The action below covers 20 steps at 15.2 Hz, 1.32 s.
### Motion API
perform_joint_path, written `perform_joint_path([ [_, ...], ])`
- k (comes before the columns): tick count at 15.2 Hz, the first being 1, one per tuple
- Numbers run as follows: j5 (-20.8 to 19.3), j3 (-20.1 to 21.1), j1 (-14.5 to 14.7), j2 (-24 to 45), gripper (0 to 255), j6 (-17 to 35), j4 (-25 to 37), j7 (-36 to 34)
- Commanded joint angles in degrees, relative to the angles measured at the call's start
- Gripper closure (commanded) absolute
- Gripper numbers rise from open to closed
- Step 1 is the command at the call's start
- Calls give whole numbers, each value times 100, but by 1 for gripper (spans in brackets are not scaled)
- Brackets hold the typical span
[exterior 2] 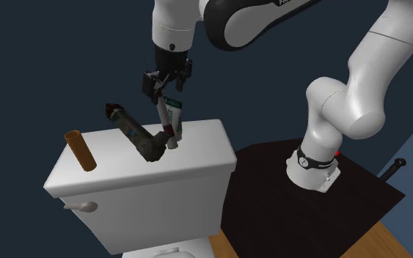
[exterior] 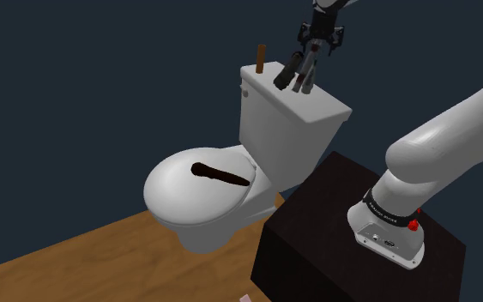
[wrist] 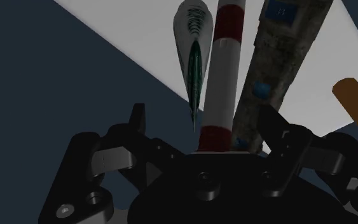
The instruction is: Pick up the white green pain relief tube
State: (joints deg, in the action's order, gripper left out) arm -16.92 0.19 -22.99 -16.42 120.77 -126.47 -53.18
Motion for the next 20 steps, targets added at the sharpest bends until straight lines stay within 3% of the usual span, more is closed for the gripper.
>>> perform_joint_path([
  [1,-46,3,-23,47,0,139,-82,-98],
  [7,-116,-1,-41,131,0,482,-351,-205],
  [8,-113,3,-39,133,255,470,-338,-206],
  [17,-116,-1,-41,131,255,482,-351,-205],
  [20,-69,1,-29,73,255,257,-177,-134],
])
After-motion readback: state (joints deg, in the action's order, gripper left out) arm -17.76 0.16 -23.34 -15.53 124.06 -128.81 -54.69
